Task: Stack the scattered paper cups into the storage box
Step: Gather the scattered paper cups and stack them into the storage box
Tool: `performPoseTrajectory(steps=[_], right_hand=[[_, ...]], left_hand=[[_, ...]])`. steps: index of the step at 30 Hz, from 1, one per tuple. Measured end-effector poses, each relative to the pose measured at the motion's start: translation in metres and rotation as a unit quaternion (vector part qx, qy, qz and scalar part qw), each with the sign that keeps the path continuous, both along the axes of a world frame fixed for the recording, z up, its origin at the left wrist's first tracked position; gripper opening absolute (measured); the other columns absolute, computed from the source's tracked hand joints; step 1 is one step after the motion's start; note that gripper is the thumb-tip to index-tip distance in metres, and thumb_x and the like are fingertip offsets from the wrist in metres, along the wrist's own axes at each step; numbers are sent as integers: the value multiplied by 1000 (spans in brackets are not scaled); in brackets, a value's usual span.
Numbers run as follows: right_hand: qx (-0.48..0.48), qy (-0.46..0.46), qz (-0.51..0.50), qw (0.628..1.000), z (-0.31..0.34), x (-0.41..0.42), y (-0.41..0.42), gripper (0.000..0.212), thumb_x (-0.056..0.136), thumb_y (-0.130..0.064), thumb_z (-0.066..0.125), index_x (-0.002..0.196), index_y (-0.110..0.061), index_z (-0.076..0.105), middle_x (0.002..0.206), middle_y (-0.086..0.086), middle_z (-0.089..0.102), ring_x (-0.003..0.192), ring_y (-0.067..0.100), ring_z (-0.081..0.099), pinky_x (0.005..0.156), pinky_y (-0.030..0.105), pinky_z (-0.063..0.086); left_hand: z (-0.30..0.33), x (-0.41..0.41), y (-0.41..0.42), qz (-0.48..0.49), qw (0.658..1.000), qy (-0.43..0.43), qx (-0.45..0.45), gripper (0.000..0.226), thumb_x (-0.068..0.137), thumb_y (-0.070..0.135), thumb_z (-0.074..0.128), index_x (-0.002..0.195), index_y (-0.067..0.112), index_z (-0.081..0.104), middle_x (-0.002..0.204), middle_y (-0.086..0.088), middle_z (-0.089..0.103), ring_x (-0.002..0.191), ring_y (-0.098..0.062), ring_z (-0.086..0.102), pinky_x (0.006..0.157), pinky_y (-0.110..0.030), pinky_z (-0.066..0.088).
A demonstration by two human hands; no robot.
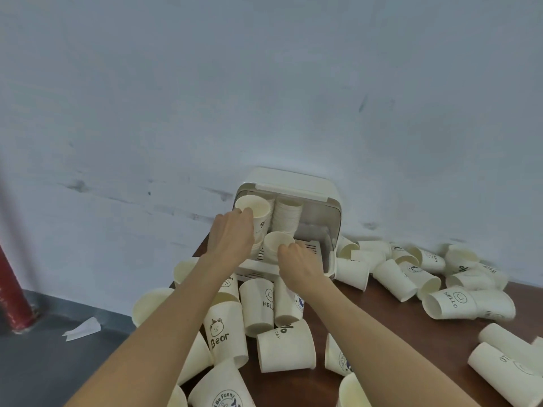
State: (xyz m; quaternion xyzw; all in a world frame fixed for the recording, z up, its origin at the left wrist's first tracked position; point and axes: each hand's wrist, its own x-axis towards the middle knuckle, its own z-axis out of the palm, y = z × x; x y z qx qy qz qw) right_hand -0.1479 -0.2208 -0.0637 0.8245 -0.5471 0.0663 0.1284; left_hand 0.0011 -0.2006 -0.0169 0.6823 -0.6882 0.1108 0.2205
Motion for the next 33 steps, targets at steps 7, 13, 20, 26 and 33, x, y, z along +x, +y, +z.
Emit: performPoseTrajectory(steps=[7, 13, 20, 26, 33], right_hand=[[9, -24, -6, 1000, 1, -3, -1, 16, 87, 2, 49, 100, -3, 55, 102, 15, 61, 101, 31, 52, 66, 33, 33], [3, -44, -18, 999, 4, -3, 1, 15, 89, -1, 48, 103, -4, 54, 105, 15, 60, 101, 30, 53, 68, 32, 33], [27, -79, -30, 996, 11, -7, 12, 25, 86, 0, 46, 111, -3, 46, 106, 17, 62, 99, 33, 54, 66, 35, 33], [20, -136, -26, 990, 29, -18, 39, 27, 85, 1, 42, 112, -3, 46, 104, 16, 62, 97, 33, 53, 64, 34, 31], [2, -160, -41, 986, 54, -55, 88, 25, 85, 0, 39, 108, -6, 47, 103, 14, 60, 93, 32, 52, 63, 33, 28]], left_hand=[[-26, 9, -17, 18, 996, 9, 88, 23, 97, 11, 41, 112, 9, 59, 108, -14, 63, 92, -31, 62, 64, -31, 40], [-36, 10, -19, 21, 985, -51, 163, 26, 93, 6, 42, 113, 9, 58, 114, -13, 62, 102, -32, 60, 79, -33, 41], [-31, -1, -5, 10, 988, -95, 125, 30, 92, 10, 41, 121, 8, 46, 115, -9, 64, 104, -27, 60, 83, -34, 36], [-12, -22, 27, -39, 992, -99, 65, 17, 95, 19, 41, 107, 15, 53, 109, -3, 64, 98, -24, 60, 83, -34, 35], [15, -45, 72, -93, 991, -87, 30, 26, 96, 21, 42, 114, 19, 60, 110, 0, 65, 103, -20, 59, 94, -35, 37]])
